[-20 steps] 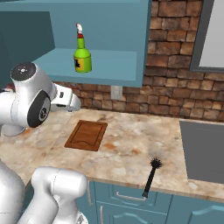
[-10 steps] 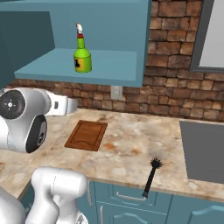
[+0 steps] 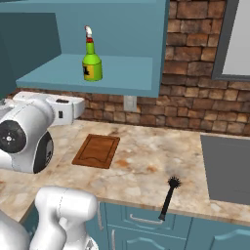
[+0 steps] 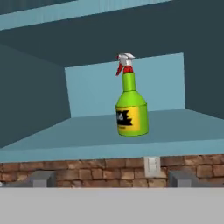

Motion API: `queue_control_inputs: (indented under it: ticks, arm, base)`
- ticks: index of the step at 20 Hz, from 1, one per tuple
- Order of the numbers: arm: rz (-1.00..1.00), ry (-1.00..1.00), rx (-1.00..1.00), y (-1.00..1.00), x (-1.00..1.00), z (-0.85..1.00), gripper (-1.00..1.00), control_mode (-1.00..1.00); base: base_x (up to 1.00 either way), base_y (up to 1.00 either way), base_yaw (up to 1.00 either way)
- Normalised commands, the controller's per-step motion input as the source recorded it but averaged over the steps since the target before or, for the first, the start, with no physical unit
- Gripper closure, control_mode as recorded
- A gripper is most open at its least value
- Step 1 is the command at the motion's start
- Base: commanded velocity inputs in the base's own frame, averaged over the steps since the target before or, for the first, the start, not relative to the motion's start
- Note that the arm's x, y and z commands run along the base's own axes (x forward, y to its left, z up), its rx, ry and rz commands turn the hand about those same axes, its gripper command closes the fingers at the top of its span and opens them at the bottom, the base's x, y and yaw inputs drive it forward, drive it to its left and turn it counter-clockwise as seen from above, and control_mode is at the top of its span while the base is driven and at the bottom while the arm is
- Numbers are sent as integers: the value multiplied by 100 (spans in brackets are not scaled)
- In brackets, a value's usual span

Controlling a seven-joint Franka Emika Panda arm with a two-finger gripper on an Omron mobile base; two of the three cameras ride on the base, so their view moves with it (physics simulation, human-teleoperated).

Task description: Grab the spray bottle from the cabinet, then place it next to the cutting board for sanitizing. Then grab the dish brush from the countertop next to the sink and place it next to the cutting board.

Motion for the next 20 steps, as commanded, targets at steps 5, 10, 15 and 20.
queue_control_inputs:
  ticks: [5, 10, 15, 20]
  arm:
    - [0, -24, 0, 0, -1, 59, -100, -100]
    - [0, -10, 0, -10, -3, 52, -100, -100]
    - [-3, 1, -5, 0, -8, 60, -100, -100]
    - [-6, 2, -5, 0, -1, 51, -100, -100]
  base:
    - [0, 0, 0]
    - [0, 0, 0]
    - [0, 0, 0]
    - [0, 0, 0]
